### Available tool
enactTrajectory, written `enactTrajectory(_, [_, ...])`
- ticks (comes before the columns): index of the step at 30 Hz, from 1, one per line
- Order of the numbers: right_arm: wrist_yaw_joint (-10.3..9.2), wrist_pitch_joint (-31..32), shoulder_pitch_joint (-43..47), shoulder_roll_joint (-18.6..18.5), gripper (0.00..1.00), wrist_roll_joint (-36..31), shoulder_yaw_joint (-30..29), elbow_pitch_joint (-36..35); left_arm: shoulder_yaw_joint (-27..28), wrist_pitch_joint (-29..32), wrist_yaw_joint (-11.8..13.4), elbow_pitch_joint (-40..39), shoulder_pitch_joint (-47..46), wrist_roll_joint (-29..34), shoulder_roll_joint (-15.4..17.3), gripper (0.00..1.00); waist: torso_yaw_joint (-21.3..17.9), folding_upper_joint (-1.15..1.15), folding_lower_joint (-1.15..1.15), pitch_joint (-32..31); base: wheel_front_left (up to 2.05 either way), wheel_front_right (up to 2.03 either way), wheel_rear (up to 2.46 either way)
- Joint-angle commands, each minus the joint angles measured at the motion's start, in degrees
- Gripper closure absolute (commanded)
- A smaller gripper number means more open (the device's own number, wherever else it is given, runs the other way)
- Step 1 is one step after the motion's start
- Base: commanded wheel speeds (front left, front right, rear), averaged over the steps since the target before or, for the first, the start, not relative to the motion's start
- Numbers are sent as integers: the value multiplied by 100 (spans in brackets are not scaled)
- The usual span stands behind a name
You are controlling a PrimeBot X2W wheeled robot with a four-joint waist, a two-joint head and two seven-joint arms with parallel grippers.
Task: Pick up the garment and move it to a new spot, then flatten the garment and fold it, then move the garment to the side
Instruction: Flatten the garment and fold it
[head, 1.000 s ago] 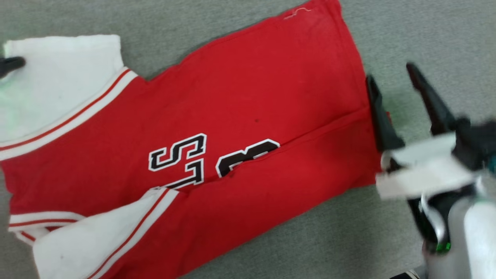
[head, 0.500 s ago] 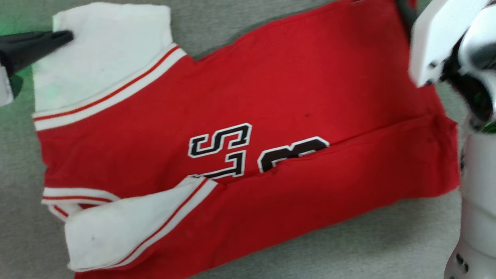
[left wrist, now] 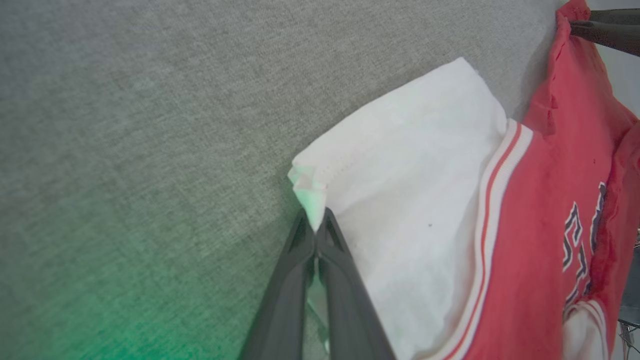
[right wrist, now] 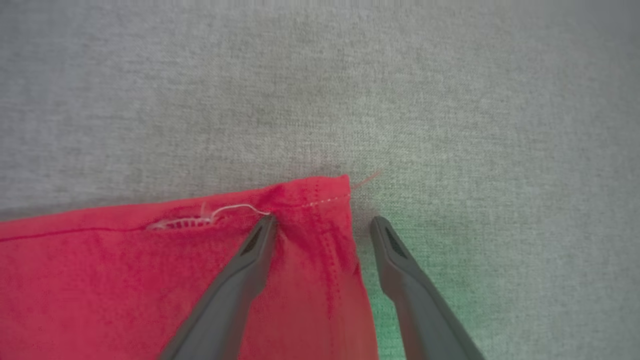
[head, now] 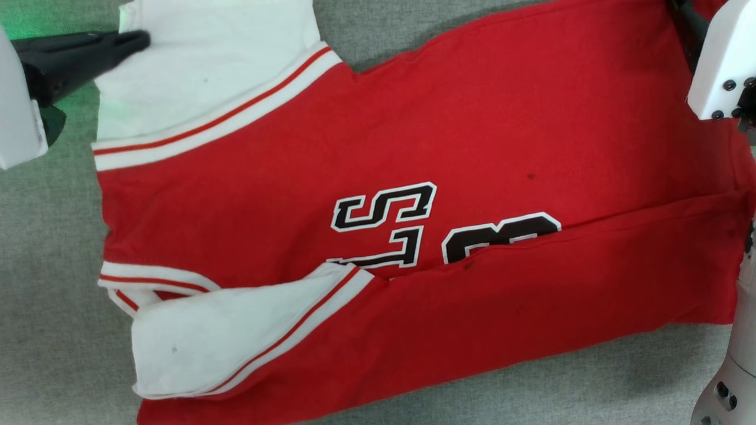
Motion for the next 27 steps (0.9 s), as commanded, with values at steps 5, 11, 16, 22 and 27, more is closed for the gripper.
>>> enactTrajectory(5, [-9,-606,148,26,100,190,152,90,-172,-371,24,27,217,-91,-52,100,-4,0,0,-240,0,0,0])
enactTrajectory(11, [-9,-1062,523,-474,100,645,398,80,-62,-1139,22,-313,466,-290,-189,100,185,0,0,-949,0,0,0])
enactTrajectory(16, [-9,-1131,971,-910,100,1089,451,-93,-77,-1547,22,-669,740,-298,-175,100,322,0,0,-1406,0,0,0])
enactTrajectory(22, [-9,-1250,1761,-1446,100,1664,334,-504,-208,-2236,22,-1423,1338,-229,65,100,463,0,0,-1915,0,0,0])
enactTrajectory(27, [-9,-1419,2583,-1799,100,2120,186,-917,-458,-3029,22,-1915,2015,-82,328,100,572,0,0,-2198,0,0,0])
